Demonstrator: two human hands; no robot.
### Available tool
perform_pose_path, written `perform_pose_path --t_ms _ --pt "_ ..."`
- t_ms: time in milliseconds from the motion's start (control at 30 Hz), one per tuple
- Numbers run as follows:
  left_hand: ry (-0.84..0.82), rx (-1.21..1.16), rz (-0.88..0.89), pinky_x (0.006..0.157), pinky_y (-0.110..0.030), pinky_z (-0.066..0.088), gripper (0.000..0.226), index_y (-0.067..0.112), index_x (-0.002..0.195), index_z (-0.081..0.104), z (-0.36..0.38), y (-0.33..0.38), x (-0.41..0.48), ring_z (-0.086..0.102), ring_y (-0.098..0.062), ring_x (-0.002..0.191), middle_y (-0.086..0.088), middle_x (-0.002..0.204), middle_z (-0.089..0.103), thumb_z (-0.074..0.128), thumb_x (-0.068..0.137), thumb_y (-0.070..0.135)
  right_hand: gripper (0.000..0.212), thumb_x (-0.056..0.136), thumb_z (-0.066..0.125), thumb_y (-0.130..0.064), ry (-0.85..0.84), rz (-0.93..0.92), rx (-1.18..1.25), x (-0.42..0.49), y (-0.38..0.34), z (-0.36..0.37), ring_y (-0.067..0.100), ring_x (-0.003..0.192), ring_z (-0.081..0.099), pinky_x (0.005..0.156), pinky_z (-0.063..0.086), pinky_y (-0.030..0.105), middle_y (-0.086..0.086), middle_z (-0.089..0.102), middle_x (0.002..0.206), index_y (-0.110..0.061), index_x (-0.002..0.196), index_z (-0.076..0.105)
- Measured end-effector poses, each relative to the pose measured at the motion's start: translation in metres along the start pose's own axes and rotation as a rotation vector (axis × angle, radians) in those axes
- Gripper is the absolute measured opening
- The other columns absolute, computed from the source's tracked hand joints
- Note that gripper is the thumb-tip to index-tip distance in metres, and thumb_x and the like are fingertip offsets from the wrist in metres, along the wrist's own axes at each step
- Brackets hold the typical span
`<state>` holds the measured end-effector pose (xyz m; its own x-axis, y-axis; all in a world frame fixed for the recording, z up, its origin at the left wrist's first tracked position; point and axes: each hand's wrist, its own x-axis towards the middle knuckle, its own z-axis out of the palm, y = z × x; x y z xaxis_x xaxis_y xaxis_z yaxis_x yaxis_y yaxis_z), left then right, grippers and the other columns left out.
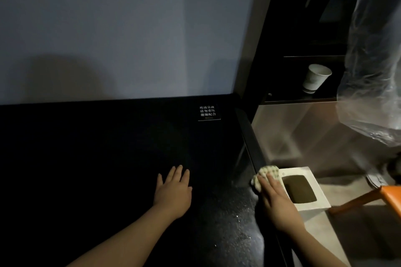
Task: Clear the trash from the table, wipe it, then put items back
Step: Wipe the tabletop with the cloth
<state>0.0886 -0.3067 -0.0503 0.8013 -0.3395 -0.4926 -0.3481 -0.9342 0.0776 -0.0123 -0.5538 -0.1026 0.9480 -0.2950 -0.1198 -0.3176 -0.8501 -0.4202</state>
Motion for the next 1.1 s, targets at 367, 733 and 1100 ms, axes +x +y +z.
perform_pose_path --t_ms 367,733,1100 --pt "0.056 -0.063 -0.049 0.118 -0.045 -0.005 0.067 0.024 0.151 -0.010 0.035 0.049 -0.055 -0.009 -0.014 0.147 0.003 0.160 -0.009 0.026 0.100 0.047 0.059 0.100 0.041 -0.020 -0.073 -0.241 0.001 -0.073 0.030 -0.010 0.020 0.146 -0.006 0.106 -0.011 0.017 -0.006 -0.015 0.148 -0.021 0.149 0.008" --pt "0.000 -0.062 -0.187 0.116 -0.049 -0.006 0.078 0.030 0.151 -0.008 0.069 0.066 -0.100 -0.014 -0.018 0.147 0.004 0.159 -0.015 0.030 0.092 0.063 0.057 0.097 0.042 -0.014 -0.105 -0.311 -0.061 -0.079 0.039 -0.007 0.026 0.147 0.010 0.115 0.006 0.025 0.004 0.008 0.159 -0.022 0.150 0.022" --pt "-0.076 -0.083 -0.201 0.116 -0.051 -0.006 0.085 0.036 0.150 -0.007 0.063 0.063 -0.097 -0.013 -0.019 0.147 0.007 0.159 -0.011 0.039 0.086 0.068 0.055 0.095 0.033 -0.022 -0.106 -0.325 -0.229 -0.074 0.041 -0.008 0.029 0.146 0.014 0.116 0.004 0.029 0.006 0.012 0.158 -0.022 0.149 0.024"
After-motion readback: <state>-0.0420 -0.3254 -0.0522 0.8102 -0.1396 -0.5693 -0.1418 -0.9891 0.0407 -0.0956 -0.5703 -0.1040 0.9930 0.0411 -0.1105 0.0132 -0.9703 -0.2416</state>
